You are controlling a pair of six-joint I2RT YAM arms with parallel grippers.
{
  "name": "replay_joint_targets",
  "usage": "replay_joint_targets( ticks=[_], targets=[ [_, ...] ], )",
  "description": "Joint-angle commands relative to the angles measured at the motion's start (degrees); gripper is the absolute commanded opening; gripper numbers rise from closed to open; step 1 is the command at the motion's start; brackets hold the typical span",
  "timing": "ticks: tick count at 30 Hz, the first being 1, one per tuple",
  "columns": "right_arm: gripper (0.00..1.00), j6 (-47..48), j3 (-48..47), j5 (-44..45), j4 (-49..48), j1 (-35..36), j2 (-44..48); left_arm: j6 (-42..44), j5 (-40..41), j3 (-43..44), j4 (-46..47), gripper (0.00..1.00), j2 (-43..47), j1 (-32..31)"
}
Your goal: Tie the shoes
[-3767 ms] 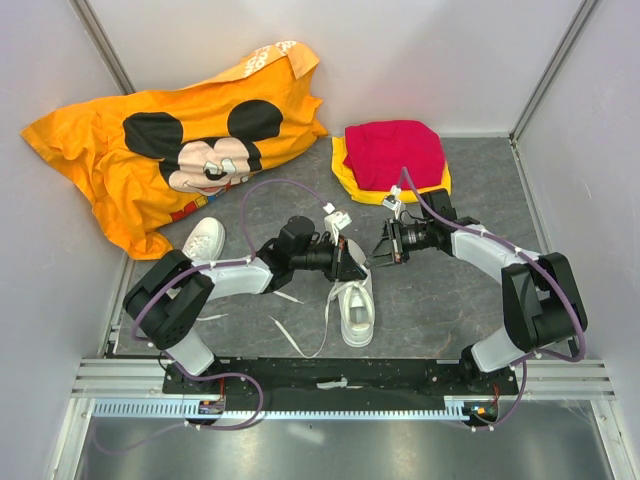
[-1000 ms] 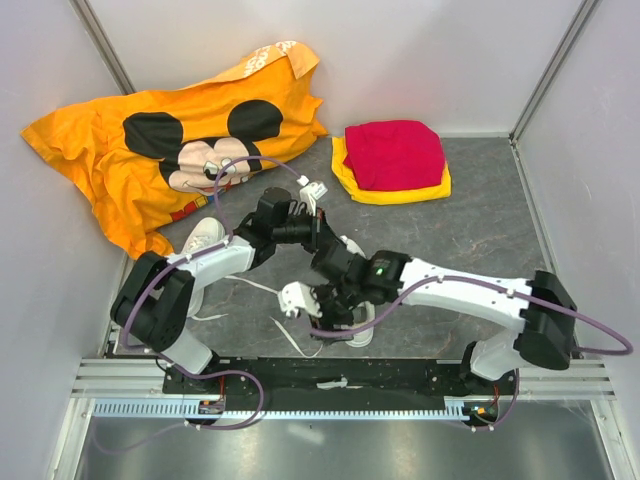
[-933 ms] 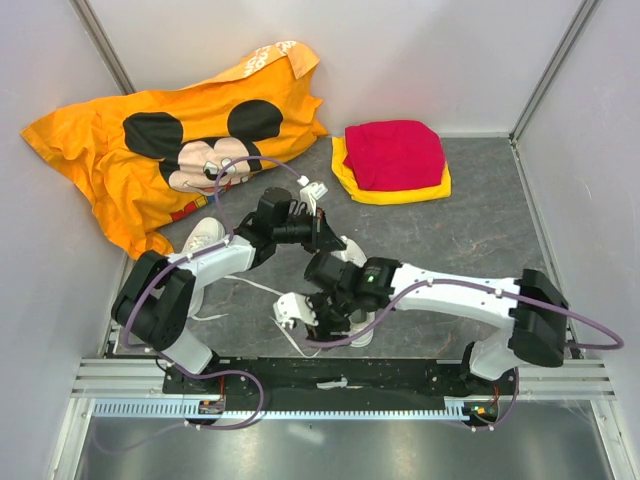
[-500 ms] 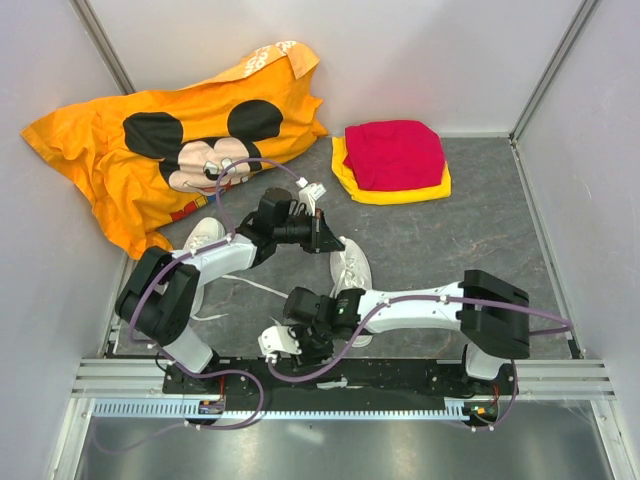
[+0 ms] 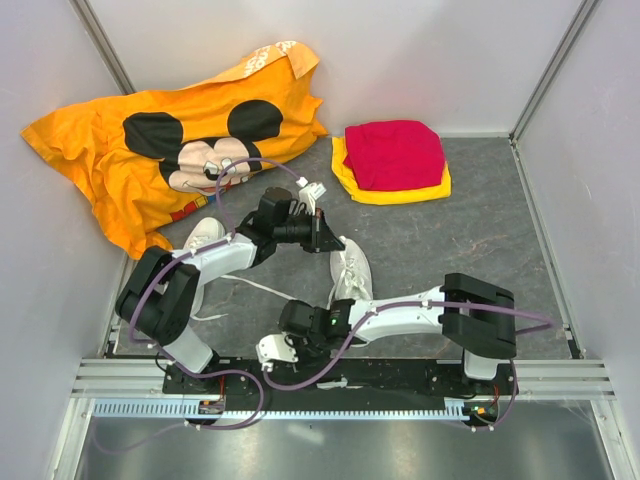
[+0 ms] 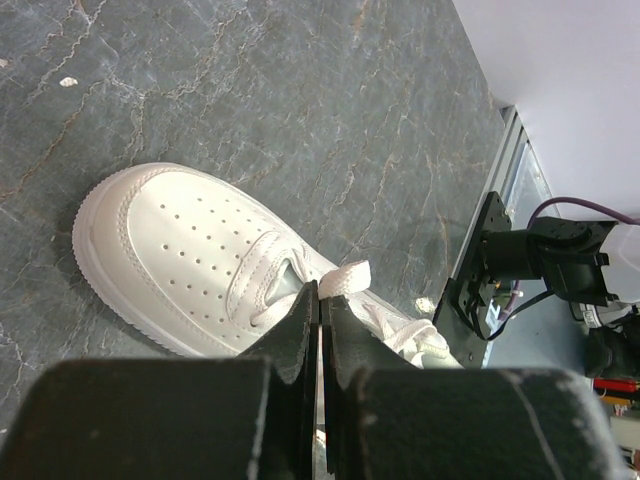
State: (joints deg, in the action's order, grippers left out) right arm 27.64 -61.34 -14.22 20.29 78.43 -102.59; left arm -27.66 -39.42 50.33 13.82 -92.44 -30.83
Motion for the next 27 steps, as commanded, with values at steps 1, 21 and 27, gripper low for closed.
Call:
replay_joint_targets(
  ticks=[1,21,27],
  targets=[
    [0.0,0.39,-5.69,3.58,6.65,-1.26,5.01,0.32,-1.8,3.64,0.25,0.02,-0.46,0.33],
    [0.0,-6.72,-4.76,10.31,31.47,-23.76,48.33,15.0,-1.63,7.68,-11.19,0.02,5.16,0.16],
    [0.0,-6.98,2.62,21.85,31.38,-29.39,56.08,20.27,-0.66,9.17,-15.84,0.02,6.66,0.07]
  ],
)
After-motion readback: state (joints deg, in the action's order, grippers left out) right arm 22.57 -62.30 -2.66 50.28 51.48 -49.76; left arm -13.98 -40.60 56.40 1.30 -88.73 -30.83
